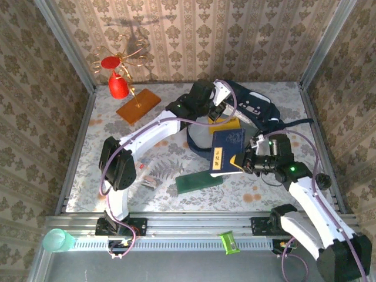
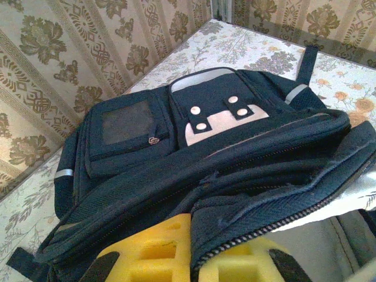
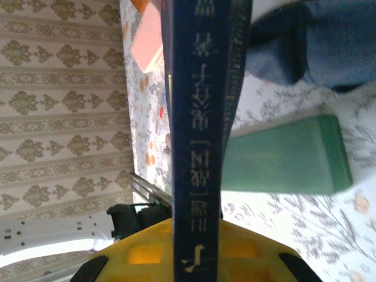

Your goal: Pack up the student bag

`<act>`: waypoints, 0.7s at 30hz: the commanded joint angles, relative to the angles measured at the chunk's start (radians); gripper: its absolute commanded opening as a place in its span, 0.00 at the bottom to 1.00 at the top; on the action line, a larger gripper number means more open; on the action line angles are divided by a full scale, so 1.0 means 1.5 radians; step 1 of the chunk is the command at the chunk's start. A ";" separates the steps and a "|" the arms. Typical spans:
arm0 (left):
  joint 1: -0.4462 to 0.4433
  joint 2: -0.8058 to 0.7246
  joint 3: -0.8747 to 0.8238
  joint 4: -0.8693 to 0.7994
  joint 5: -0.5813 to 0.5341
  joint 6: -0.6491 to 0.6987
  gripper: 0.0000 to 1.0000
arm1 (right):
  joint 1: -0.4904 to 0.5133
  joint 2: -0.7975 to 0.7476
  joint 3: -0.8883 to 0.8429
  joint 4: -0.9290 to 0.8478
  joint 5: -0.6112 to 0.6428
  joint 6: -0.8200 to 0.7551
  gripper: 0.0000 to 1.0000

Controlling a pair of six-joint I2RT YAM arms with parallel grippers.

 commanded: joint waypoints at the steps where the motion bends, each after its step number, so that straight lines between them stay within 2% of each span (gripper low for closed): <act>1: 0.003 -0.005 0.044 0.020 0.021 -0.036 0.00 | 0.016 0.043 -0.007 0.185 0.021 0.061 0.00; 4: 0.004 -0.007 0.052 0.011 0.027 -0.052 0.00 | 0.024 0.096 -0.030 0.305 0.058 0.112 0.00; 10: 0.003 -0.001 0.086 -0.012 0.023 -0.076 0.00 | 0.041 0.171 -0.059 0.440 0.182 0.187 0.00; 16: 0.003 0.009 0.110 -0.025 0.024 -0.079 0.00 | 0.075 0.225 -0.062 0.502 0.310 0.223 0.00; 21: 0.001 0.009 0.112 -0.025 0.032 -0.084 0.00 | 0.079 0.316 -0.047 0.602 0.386 0.275 0.00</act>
